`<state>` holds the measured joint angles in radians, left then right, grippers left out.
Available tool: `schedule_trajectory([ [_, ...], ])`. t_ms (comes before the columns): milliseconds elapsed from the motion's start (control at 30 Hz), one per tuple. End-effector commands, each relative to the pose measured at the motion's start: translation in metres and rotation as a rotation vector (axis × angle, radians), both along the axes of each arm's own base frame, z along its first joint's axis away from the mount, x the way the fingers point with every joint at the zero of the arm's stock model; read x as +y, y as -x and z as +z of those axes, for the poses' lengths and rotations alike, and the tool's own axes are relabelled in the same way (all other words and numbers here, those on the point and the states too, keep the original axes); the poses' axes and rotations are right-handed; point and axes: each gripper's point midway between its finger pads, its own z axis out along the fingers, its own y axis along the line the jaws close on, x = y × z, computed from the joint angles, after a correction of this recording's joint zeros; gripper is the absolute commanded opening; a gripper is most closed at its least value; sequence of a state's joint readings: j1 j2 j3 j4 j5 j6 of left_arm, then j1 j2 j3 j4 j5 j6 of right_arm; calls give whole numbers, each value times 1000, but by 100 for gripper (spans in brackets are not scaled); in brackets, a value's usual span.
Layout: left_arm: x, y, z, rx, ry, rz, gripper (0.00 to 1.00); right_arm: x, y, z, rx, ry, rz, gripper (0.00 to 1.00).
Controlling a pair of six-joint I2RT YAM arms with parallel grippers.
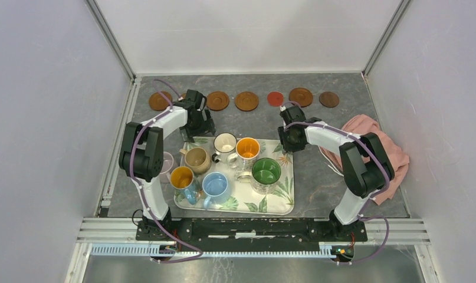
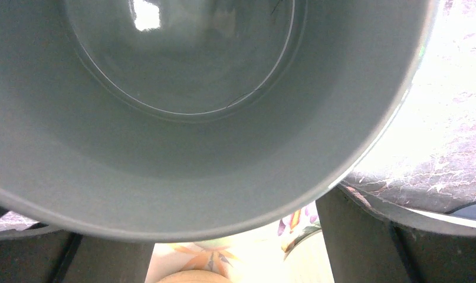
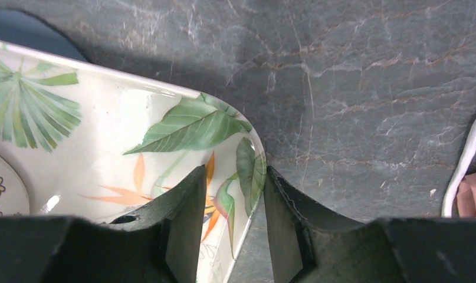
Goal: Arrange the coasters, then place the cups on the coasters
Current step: Move the tray to the center of the board.
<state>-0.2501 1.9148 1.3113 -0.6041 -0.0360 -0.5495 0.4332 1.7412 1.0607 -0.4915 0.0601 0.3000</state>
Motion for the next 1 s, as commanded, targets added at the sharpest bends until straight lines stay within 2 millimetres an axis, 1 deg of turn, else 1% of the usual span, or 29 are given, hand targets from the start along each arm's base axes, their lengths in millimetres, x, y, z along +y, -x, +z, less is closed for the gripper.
schedule_trajectory([
  [0,2,19,-18,54,7,-24,100,28,39,11,39,-110,88,44],
  [100,-1,20,-12,41,23,-33,100,15,62,-1,55,-95,94,41],
  [200,-4,21,-7,35,40,-52,100,13,76,-2,51,-101,105,36],
  [367,-4,25,-3,33,47,-62,100,18,85,2,43,-95,141,33],
  [433,-4,27,-3,34,50,-65,100,19,85,5,42,-93,149,33],
  [500,-6,28,-2,34,57,-71,100,16,80,12,38,-63,151,32],
  [533,-6,29,-1,33,61,-73,100,13,72,19,16,-37,142,33],
  [600,-8,30,2,27,68,-81,100,7,52,37,-30,-4,111,39],
  [700,-10,32,8,17,82,-91,100,1,15,60,-69,-35,27,43],
  [767,-12,35,11,14,90,-96,100,0,-11,71,-96,-60,-12,47],
  [833,-12,39,13,15,94,-98,100,6,-38,76,-115,-75,-29,53],
  [900,-11,42,13,18,95,-100,100,16,-56,73,-105,-85,-20,55],
  [967,-11,46,13,20,95,-106,100,26,-71,65,-85,-91,-8,55],
])
